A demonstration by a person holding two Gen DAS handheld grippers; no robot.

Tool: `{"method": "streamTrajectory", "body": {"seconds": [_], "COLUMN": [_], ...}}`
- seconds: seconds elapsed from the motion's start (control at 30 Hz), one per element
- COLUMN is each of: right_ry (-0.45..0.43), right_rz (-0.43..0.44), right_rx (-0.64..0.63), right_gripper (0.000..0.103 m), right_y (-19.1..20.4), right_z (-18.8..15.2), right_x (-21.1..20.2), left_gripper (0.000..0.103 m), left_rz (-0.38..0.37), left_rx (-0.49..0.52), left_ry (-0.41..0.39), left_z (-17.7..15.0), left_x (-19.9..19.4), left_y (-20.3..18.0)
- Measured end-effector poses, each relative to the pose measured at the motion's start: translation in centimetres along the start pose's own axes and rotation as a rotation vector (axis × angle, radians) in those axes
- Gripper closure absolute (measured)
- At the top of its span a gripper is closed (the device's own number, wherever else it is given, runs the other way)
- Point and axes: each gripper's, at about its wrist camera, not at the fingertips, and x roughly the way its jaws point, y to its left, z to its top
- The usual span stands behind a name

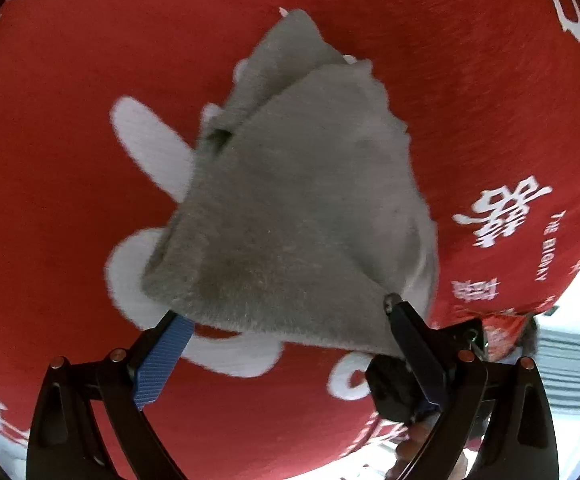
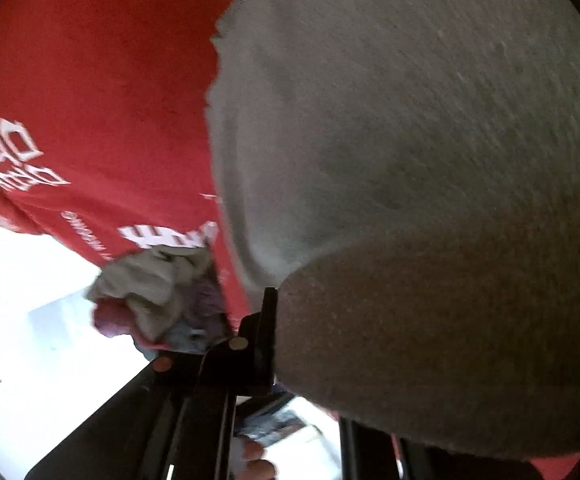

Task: Fold small clothes
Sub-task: 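Grasp the folded sweater edges with both tools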

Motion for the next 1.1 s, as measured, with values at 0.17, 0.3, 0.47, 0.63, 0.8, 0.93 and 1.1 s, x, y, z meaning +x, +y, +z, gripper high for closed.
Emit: {"method": "streamTrajectory", "body": {"seconds": [0.17,0.3,0.47,0.63,0.8,0.93,1.1], "right_ry": [0.018,0.035,0.063,0.110,0.184,0.176,0.233], "right_rz": [0.034,0.011,-0.027,-0.085,-0.249,-0.382,-0.484], "right_rx": [-0.047,-0.083,-0.120,-0.154,-0.278,-0.426,-0.624], "right_gripper": [0.094,0.094,0.094,0.093,0.084,0.029,0.026], "right_y": [1.8,2.4,2.5,2.6,5.0,9.3,16.3], "right_z": [-0.2,-0.3,-0.4,-0.5,-0.5,1.1,4.7], "right_x": [-1.0,-0.9,-0.5,-0.5,-2.5,-4.4,-0.8], "left_gripper": [0.004,0.004,0.047,0.075,0.075,0.075,0.075], "left_rz": [-0.055,-0.013,0.239,0.412,0.614,0.699,0.776], "left_rx": [-0.018,0.011,0.157,0.331,0.651,0.822,1.022], "left_ry": [-0.038,-0.103,-0.156,-0.187,-0.244,-0.261,-0.279], "left_z": [0.8,2.5,4.1,3.7,0.9,-0.8,-2.8], "left_x": [1.2,1.9,3.1,3.9,5.2,6.1,6.6], "left_y": [-1.9,-3.7,-5.9,-8.0,-11.6,-12.4,-12.5]}}
